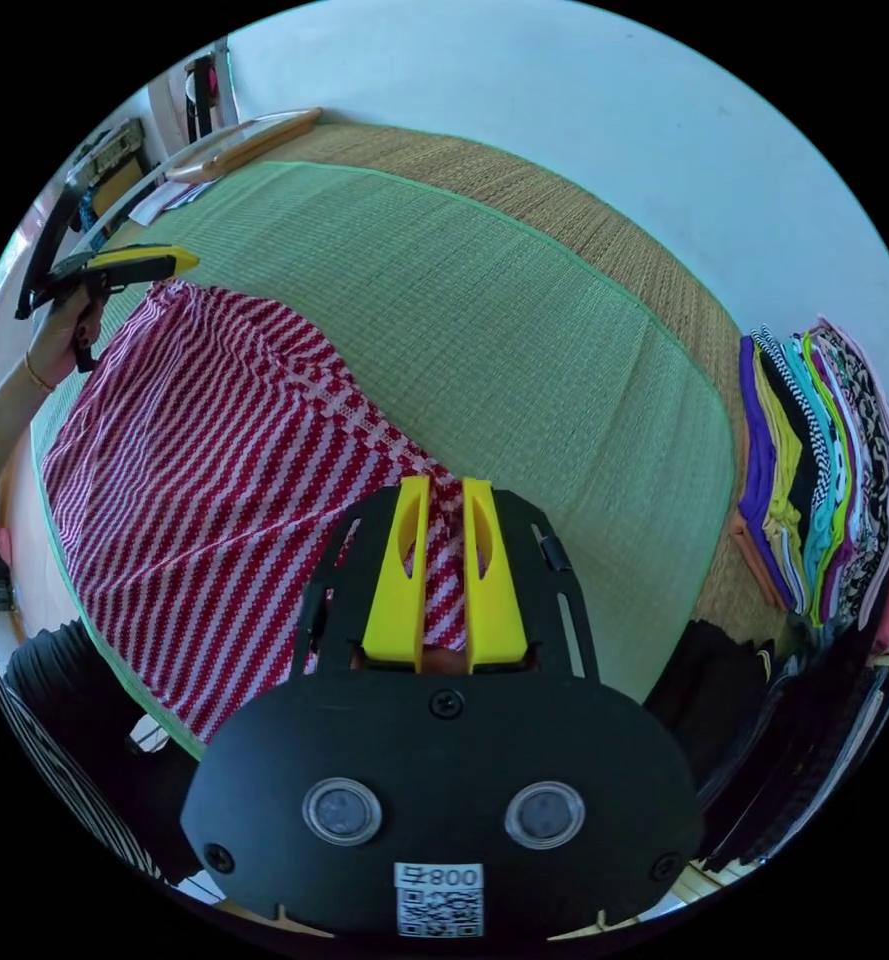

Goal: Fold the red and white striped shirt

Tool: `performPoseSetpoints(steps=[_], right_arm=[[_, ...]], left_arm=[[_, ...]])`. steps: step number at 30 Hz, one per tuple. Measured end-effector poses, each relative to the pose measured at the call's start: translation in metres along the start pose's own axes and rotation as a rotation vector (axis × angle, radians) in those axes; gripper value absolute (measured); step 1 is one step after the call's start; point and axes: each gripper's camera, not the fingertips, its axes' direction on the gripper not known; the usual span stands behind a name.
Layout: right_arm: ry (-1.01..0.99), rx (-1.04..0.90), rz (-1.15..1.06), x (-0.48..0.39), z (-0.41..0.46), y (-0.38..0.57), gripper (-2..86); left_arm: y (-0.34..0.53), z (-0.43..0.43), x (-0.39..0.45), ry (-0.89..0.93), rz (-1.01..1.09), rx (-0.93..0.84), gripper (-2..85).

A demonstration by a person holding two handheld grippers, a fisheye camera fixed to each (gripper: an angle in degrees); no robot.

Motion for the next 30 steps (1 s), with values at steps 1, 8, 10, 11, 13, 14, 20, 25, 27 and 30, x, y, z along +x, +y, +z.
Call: performPoseSetpoints(steps=[1, 8, 10, 11, 13, 14, 20, 25, 27, 30], right_arm=[[0.004, -0.005, -0.002, 0.002, 0.0, -0.002, 6.6], [-0.152, -0.011, 0.012, 0.034, -0.01, 0.004, 6.2], [-0.167, -0.009, 0.018, 0.04, -0.011, 0.008, 6.0], [-0.167, -0.009, 0.025, 0.044, -0.012, 0.01, 6.0], [-0.181, -0.003, 0.029, 0.049, -0.013, 0.012, 5.9], [-0.195, 0.003, 0.035, 0.054, -0.015, 0.013, 5.9], [-0.21, 0.021, 0.096, 0.085, -0.016, 0.014, 5.5], [-0.232, 0.043, 0.169, 0.103, -0.021, 0.042, 6.3], [-0.223, 0.034, 0.214, 0.105, -0.02, 0.068, 6.9], [-0.26, 0.025, 0.287, 0.105, -0.014, 0.103, 7.5]], left_arm=[[0.0, -0.002, 0.0, 0.006, -0.001, 0.005, 0.4], [0.018, -0.015, -0.001, 0.086, 0.011, 0.01, 2.6], [0.025, -0.018, -0.002, 0.12, 0.014, 0.001, 3.7], [0.028, -0.018, -0.002, 0.129, 0.025, -0.013, 4.1], [0.031, -0.015, -0.002, 0.116, 0.042, -0.052, 3.8], [0.031, -0.014, -0.001, 0.094, 0.052, -0.073, 3.1], [0.021, -0.019, -0.01, -0.061, -0.011, -0.042, 0.9], [0.032, -0.036, -0.021, -0.072, -0.081, 0.005, 1.5], [0.042, -0.044, -0.022, -0.079, -0.093, -0.003, 2.1], [0.066, -0.056, -0.025, -0.067, -0.137, -0.023, 3.8]])
